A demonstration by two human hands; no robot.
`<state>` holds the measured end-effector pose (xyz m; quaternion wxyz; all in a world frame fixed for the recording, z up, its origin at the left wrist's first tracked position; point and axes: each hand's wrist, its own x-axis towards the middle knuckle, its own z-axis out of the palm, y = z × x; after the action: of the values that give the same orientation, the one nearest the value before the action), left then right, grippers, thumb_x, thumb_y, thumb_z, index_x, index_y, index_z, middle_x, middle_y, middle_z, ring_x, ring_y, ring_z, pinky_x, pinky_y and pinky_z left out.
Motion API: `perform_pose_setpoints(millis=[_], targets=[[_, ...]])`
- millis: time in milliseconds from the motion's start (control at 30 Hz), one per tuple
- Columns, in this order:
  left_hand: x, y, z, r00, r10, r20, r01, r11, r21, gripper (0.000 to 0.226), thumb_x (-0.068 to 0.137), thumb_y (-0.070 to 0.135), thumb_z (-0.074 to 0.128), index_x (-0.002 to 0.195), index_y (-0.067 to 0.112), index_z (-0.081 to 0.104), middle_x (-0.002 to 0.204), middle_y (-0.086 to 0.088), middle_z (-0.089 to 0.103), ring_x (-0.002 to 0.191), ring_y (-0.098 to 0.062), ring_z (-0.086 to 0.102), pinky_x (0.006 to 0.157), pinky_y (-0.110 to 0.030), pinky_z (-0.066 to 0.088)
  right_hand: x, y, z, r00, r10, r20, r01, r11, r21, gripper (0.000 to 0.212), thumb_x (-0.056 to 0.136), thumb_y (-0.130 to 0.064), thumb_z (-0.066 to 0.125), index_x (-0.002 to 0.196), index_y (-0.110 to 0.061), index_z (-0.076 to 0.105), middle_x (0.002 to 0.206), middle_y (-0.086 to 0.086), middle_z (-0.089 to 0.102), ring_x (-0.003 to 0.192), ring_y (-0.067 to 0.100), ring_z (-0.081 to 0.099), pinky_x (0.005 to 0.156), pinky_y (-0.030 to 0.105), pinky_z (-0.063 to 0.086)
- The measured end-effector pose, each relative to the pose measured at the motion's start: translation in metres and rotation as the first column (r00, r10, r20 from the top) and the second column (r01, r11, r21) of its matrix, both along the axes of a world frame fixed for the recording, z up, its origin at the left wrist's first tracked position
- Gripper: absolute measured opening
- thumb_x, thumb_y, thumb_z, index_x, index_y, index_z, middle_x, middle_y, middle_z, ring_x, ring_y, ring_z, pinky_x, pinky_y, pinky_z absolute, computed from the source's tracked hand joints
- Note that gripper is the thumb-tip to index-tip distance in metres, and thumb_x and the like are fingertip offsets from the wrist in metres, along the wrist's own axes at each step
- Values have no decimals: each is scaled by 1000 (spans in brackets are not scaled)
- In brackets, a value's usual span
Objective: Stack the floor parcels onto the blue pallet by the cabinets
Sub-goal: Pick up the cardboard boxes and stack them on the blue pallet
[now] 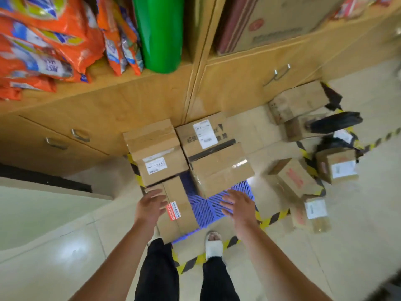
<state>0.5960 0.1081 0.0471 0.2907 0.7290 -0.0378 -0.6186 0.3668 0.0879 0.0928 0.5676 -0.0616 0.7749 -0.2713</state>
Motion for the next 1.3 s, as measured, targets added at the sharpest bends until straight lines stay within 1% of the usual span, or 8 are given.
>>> perform_pose_setpoints(millis=[167,333,433,567,700,800,1100,1300], targets=[[-82,22,111,976,-206,-74,199,976,-91,21,91,1,58,107,10,68,93,-13,68,79,-22,62,70,-28,48,-81,66,95,990,-96,101,104,992,-74,20,103,-10,44,110,-3,62,100,19,66,75,25,66,67,31,50],[-182,55,194,928,-371,22,367,905,-213,18,91,8,61,103,18,70,96,-9,72,87,-21,68,69,-27,50,-189,124,144,943,-78,324,123,985,-121,30,107,-11,33,100,-7,62,84,12,72,65,21,73,55,27,56],[-252,87,222,925,-376,62,380,898,-224,16,90,11,63,102,19,70,97,-9,73,90,-22,67,72,-29,49,-258,162,172,949,-75,306,126,981,-150,24,103,-6,42,97,-6,65,85,14,69,66,24,70,57,29,53],[-358,128,235,888,-458,39,456,865,-209,13,93,11,61,103,16,70,97,-10,71,84,-21,66,75,-33,51,-355,213,202,970,-160,181,197,959,-206,20,96,-13,56,109,-3,67,89,11,70,74,24,66,67,31,52],[-454,141,253,764,-645,22,632,740,-229,18,94,9,59,108,13,68,101,-10,72,85,-22,66,82,-37,54,-439,255,221,922,-340,187,379,892,-246,27,91,-20,64,112,-4,67,94,12,73,80,24,67,84,42,56],[-504,127,264,692,-719,59,706,658,-261,19,93,11,61,109,15,69,98,-7,73,87,-20,68,92,-40,53,-476,269,222,878,-429,211,473,844,-254,28,89,-20,65,113,-5,68,99,15,74,78,24,69,80,39,58],[-673,103,242,508,-859,63,850,489,-196,18,91,12,63,107,16,68,101,-7,71,89,-22,67,73,-29,54,-616,288,217,778,-604,171,628,741,-239,22,91,-17,63,107,-3,69,98,17,71,86,28,68,88,46,55],[-808,78,218,431,-903,-10,892,427,-148,21,94,15,55,112,16,65,100,-6,69,85,-20,65,79,-31,53,-745,273,216,765,-639,82,639,737,-220,21,92,-17,63,107,-4,69,107,21,71,86,29,68,82,41,55]])
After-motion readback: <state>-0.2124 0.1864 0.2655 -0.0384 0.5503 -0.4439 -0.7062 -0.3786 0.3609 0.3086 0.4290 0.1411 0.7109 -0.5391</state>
